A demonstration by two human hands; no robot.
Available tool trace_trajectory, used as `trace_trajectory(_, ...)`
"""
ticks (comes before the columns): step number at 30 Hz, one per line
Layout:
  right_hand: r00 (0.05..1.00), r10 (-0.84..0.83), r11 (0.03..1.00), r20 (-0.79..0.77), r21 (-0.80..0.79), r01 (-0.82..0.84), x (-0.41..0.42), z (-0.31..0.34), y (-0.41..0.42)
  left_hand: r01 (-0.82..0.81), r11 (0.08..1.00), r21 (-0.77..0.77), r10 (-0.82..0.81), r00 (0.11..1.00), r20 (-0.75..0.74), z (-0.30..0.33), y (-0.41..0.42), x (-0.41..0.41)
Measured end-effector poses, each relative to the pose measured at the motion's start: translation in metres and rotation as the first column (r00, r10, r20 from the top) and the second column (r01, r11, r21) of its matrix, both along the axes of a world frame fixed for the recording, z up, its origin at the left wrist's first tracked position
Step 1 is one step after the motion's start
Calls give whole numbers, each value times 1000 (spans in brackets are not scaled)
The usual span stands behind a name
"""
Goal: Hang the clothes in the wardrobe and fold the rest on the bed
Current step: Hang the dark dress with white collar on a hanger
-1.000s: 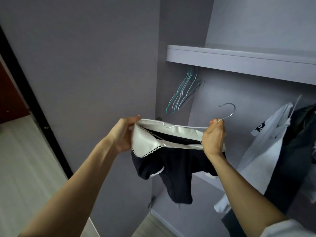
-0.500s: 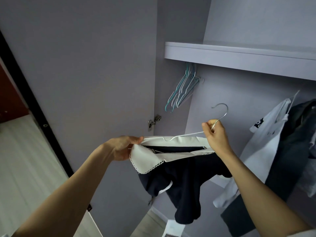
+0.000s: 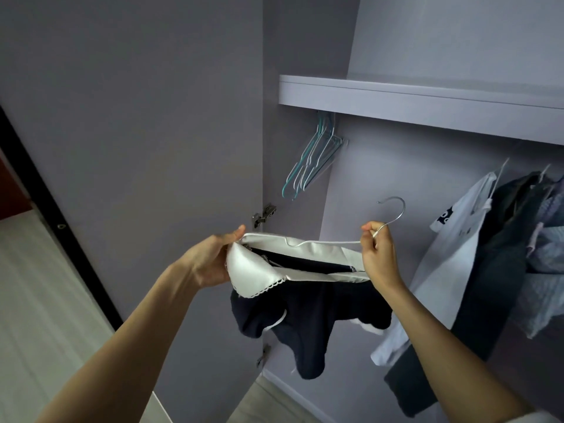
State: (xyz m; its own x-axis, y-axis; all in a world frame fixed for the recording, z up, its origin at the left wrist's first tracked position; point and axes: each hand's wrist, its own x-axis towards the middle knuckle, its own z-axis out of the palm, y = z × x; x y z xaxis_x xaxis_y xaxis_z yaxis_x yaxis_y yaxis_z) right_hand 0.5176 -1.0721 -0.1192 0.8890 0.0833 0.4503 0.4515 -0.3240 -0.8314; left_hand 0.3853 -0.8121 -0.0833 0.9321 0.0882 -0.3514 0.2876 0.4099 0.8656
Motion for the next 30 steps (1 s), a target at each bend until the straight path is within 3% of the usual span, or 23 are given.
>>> trace_trajectory(6, 1000, -13, 1000, -9, -10, 13, -2, -5, 0, -70, 957, 280, 102, 989, -102, 2, -2, 1)
trace_trajectory(10, 988, 126, 991, 85, -51, -122, -7, 5, 1, -177, 758, 628, 313, 943, -112, -22, 1, 3)
trace_trajectory(14, 921, 376, 922, -101, -57, -383, -6, 15, -3, -207, 565, 799, 395, 918, -41, -32, 6, 0)
trace_trajectory(16, 940, 312, 940, -137, -103, -326, -5, 11, -5, -264, 543, 798, 426, 905, 9, -30, 1, 0)
trace_trajectory(18, 973, 205, 975, -109, -60, -212, -5, 6, -7, -378, 722, 579, 449, 893, 23, -22, -8, 0)
trace_trajectory(20, 986, 141, 990, -88, -1, -142, -6, 3, -7, -338, 899, 277, 352, 936, 1, -12, -19, 1)
trace_trajectory(22, 992, 105, 994, -75, 22, -103, -6, 3, -8, -257, 935, 246, 248, 966, 67, -8, -30, 2)
trace_trajectory(24, 994, 92, 995, -52, 41, -90, -7, 6, -9, -299, 882, 365, 269, 954, 132, -9, -37, 5)
trace_trajectory(27, 991, 130, 991, -11, 33, -130, -10, 14, -14, -316, 775, 547, 330, 941, 75, -17, -33, 12)
trace_trajectory(30, 989, 150, 987, 21, -67, -148, -12, 20, -17, -228, 574, 787, 364, 931, 4, -22, -31, 16)
